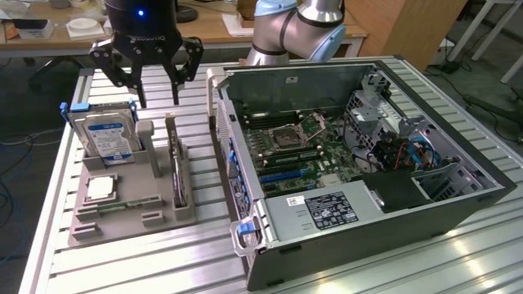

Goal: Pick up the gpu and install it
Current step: 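Pick up the gpu and move the gpu toward the slot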

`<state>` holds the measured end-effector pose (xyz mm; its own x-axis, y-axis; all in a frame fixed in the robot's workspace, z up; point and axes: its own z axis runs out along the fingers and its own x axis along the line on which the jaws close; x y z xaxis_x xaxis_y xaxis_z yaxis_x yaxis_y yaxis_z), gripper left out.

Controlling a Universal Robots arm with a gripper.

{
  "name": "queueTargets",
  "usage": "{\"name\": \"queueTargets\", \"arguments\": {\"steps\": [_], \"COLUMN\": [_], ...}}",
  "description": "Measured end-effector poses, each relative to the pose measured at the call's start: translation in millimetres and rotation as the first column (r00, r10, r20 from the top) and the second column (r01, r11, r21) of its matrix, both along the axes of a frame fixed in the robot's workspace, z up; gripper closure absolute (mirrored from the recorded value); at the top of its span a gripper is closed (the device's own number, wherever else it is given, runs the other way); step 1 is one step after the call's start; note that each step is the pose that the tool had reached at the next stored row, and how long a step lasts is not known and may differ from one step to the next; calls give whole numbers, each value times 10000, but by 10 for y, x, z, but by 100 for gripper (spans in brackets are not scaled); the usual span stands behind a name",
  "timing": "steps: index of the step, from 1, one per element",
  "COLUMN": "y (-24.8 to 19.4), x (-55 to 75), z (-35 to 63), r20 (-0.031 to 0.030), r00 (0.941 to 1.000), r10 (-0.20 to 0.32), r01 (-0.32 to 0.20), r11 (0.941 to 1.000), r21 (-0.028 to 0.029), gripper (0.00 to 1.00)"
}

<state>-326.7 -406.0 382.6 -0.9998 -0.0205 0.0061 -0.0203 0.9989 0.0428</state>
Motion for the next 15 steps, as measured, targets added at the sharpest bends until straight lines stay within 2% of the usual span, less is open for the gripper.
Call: {"name": "queueTargets", "arguments": {"steps": [4, 15], "y": [-36, -63], "x": [-3, -3], "z": [-8, -106], "r20": [1, -6], "r00": [10000, 10000], "r10": [-1, 3], "r01": [1, -3], "r11": [10000, 10000], "r21": [0, 0], "gripper": [47, 47]}}
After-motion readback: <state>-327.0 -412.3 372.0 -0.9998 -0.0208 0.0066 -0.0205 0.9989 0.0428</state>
